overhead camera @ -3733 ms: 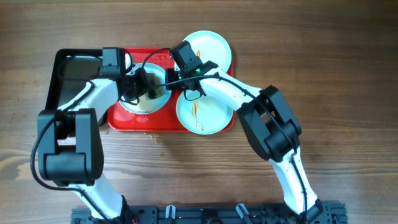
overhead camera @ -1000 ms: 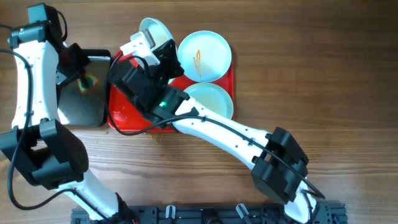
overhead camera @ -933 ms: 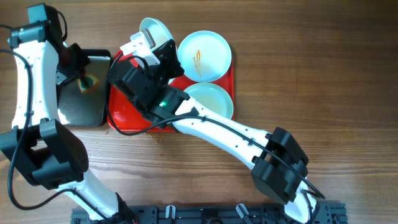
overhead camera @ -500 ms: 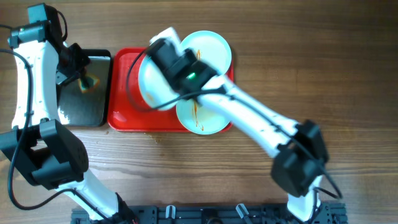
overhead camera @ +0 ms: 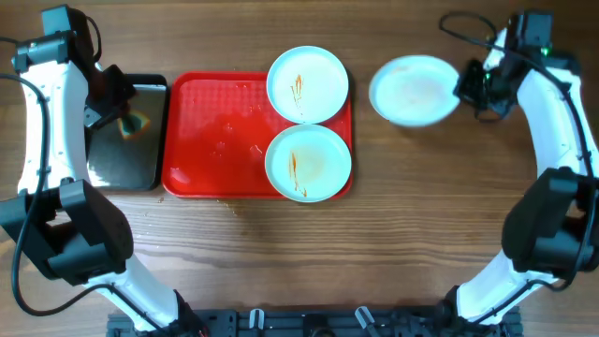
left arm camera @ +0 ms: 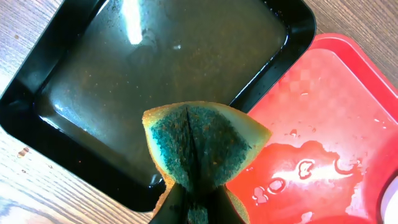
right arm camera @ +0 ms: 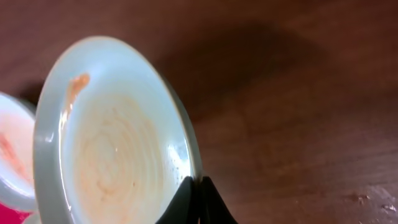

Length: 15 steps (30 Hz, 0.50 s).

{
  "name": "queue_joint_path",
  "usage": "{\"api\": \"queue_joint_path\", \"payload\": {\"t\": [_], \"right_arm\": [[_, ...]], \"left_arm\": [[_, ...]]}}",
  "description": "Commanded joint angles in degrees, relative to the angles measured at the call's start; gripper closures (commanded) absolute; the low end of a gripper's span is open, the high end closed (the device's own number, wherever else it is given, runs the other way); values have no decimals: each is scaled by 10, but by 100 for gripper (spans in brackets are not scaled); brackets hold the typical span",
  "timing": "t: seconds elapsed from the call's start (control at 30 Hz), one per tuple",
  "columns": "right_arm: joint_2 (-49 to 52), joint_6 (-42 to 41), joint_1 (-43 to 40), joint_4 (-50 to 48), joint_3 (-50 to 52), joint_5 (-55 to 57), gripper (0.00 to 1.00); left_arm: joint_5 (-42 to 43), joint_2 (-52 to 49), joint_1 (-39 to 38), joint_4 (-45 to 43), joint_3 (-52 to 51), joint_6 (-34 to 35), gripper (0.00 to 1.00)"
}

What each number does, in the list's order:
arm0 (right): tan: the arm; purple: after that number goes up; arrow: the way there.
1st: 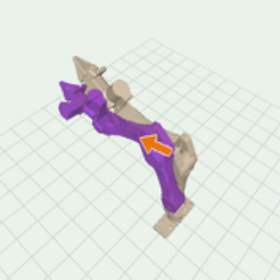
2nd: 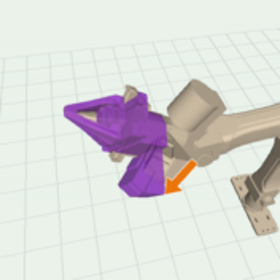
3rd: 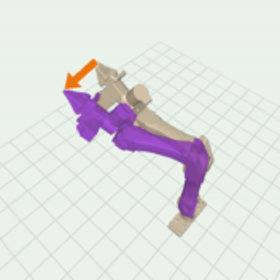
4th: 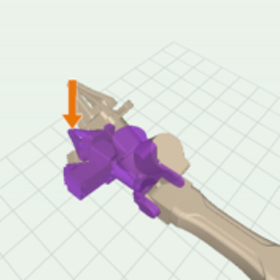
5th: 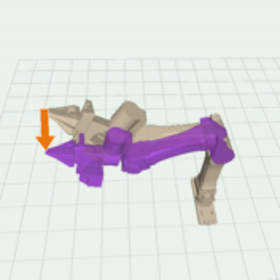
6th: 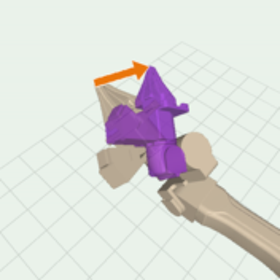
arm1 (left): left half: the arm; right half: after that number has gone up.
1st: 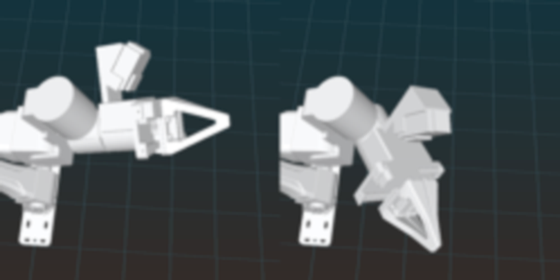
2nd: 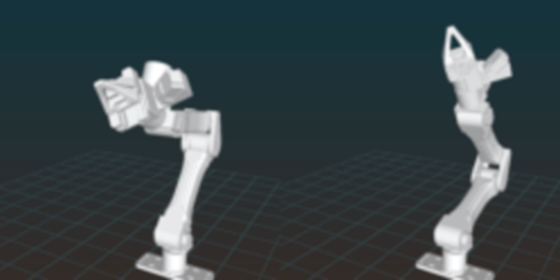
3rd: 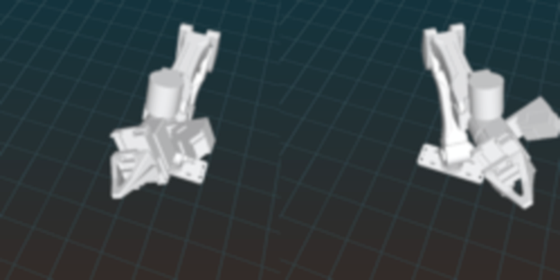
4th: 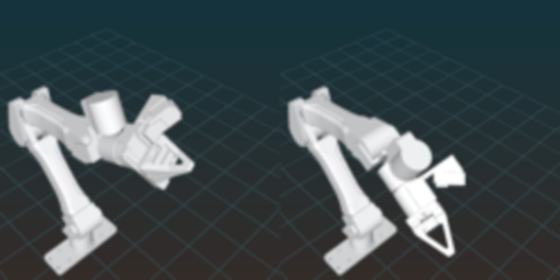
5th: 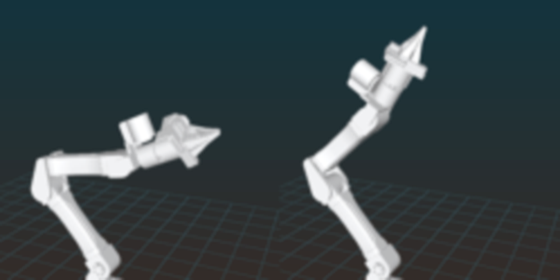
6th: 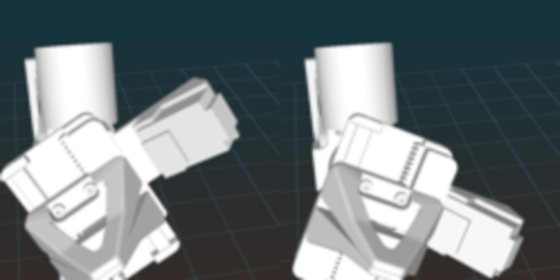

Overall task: Clean dirty plates on tray and stack at the side
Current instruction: 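Lift the cleaned plate with the right gripper and place it right of tray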

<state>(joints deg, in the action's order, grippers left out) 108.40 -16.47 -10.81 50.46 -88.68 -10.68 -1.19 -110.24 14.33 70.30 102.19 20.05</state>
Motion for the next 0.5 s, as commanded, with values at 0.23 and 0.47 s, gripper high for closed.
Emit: {"api": "queue_joint_path", "payload": {"t": [0.23, 0.47], "right_arm": [[-11, -24, -19, -74, 124, 1, 68], [-78, 37, 95, 0, 64, -148, 64]], "left_arm": [[16, 4, 2, -2, 9, 3, 96], [18, 4, -8, -2, 9, 3, 96]]}}
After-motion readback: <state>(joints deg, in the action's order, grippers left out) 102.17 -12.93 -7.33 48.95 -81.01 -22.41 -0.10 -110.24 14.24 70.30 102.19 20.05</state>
